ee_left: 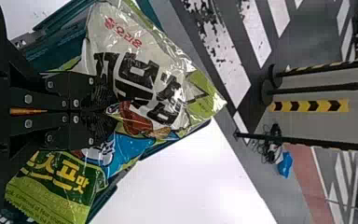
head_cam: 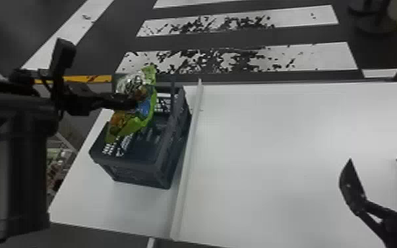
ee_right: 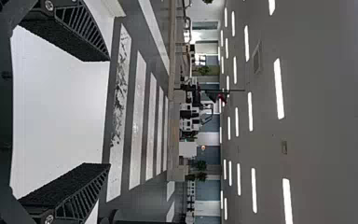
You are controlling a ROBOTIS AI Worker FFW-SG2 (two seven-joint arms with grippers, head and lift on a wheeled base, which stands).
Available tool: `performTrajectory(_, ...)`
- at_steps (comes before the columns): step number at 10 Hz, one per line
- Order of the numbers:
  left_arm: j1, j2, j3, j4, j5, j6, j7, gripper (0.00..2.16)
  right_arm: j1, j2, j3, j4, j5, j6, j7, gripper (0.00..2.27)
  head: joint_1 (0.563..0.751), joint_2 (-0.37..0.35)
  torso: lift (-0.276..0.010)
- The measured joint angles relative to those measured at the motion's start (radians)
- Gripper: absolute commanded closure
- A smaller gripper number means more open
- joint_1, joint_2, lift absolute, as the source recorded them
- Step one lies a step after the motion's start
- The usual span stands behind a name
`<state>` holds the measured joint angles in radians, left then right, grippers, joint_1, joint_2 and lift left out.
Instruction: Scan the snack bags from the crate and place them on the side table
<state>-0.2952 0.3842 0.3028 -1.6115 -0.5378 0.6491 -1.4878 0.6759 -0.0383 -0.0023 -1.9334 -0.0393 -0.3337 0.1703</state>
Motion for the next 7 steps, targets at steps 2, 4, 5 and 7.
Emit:
performTrajectory(2, 0.002, 0.0, 0.016, -0.061, 0.042, 0.082, -0.019, 2.14, 0.004, 0.0, 0.004, -0.008, 0.001, 0.002, 0.0, 0.07, 0.695, 0.224, -0.094)
performTrajectory(4, -0.011, 0.001, 0.02, -0.032, 0.049, 0.096, -0.029, 2.14, 0.008, -0.001, 0.004, -0.012, 0.0, 0.002, 0.0, 0.07, 0.695, 0.226, -0.094)
performTrajectory(5, -0.014, 0.001, 0.031, -0.009, 0.079, 0.13, -0.033, 2.14, 0.008, -0.002, 0.004, -0.012, 0.0, 0.002, 0.0, 0.07, 0.695, 0.227, -0.094)
performTrajectory(7, -0.02, 0.001, 0.054, 0.044, 0.135, 0.24, -0.023, 2.14, 0.008, -0.002, 0.004, -0.012, 0.001, 0.002, 0.0, 0.07, 0.695, 0.235, -0.094)
